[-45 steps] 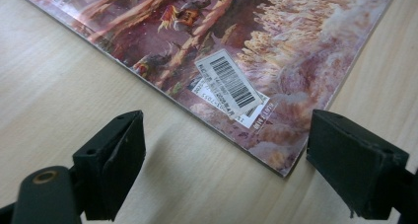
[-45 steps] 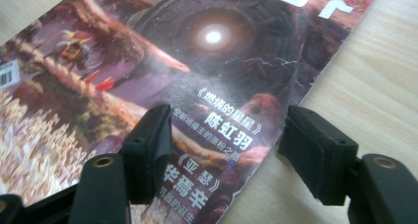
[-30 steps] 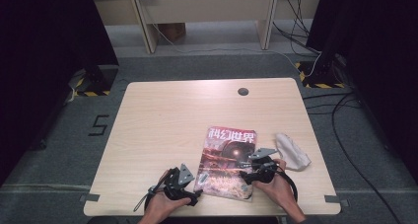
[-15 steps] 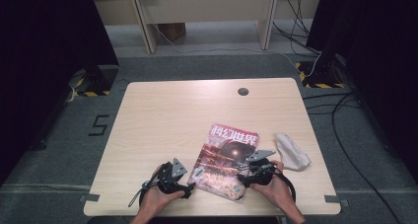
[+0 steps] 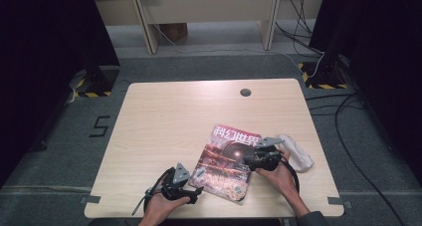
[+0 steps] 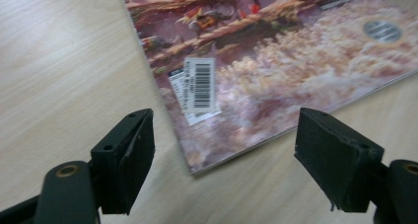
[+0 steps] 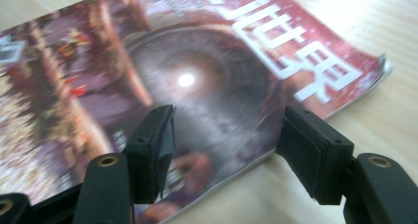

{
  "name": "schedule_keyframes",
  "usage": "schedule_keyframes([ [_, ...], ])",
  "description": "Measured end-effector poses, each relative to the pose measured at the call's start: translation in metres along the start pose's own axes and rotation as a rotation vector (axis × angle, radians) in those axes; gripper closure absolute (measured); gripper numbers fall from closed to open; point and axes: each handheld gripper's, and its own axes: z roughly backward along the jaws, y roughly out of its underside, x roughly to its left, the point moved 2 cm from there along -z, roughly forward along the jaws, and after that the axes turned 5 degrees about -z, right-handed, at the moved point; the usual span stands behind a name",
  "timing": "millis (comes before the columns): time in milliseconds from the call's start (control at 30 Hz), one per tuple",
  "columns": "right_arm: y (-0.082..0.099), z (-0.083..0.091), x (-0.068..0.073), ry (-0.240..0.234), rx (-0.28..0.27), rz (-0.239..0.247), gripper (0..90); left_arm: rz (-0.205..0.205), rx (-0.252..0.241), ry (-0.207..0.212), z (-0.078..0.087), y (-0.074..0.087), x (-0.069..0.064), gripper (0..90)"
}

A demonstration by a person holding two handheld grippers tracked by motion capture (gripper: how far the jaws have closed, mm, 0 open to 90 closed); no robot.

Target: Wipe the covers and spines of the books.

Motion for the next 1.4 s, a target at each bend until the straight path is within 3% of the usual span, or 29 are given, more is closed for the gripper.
schedule_keyframes([
  [267, -0.028, -0.016, -0.022, 0.033, -0.020, -0.010, 37.9, 0.021, 0.007, 0.099, -0.003, 0.002, -0.015, 27.0],
  [367, -0.040, -0.021, -0.029, 0.045, -0.037, -0.029, 37.7, 0.014, 0.013, 0.113, -0.003, 0.002, -0.019, 27.8],
  [667, -0.057, -0.052, -0.039, 0.057, 0.027, -0.026, 37.5, 0.004, 0.020, 0.152, -0.004, 0.003, -0.029, 27.9],
  [867, -0.062, -0.056, -0.045, 0.078, 0.024, -0.028, 37.9, 0.024, 0.018, 0.152, -0.006, 0.002, -0.024, 27.5],
  [967, -0.060, -0.059, -0.048, 0.044, 0.021, -0.074, 38.3, 0.030, 0.011, 0.146, -0.006, 0.002, -0.022, 27.5],
  [1067, -0.058, -0.057, -0.047, 0.031, 0.023, -0.063, 37.7, 0.033, 0.010, 0.125, -0.005, 0.002, -0.017, 26.7],
  [1133, -0.055, -0.054, -0.045, 0.037, 0.024, -0.048, 37.0, 0.066, 0.005, 0.118, -0.006, 0.002, -0.011, 25.7],
  [1233, -0.048, -0.047, -0.042, 0.035, 0.029, -0.045, 37.0, 0.075, 0.006, 0.096, -0.006, 0.002, -0.003, 26.4],
  [1333, -0.038, -0.039, -0.040, 0.029, 0.030, -0.038, 37.0, 0.056, 0.020, 0.069, -0.006, 0.003, 0.001, 26.6],
  [1400, -0.033, -0.034, -0.038, 0.032, 0.036, -0.028, 37.0, 0.022, 0.032, 0.046, -0.007, 0.002, 0.002, 27.6],
])
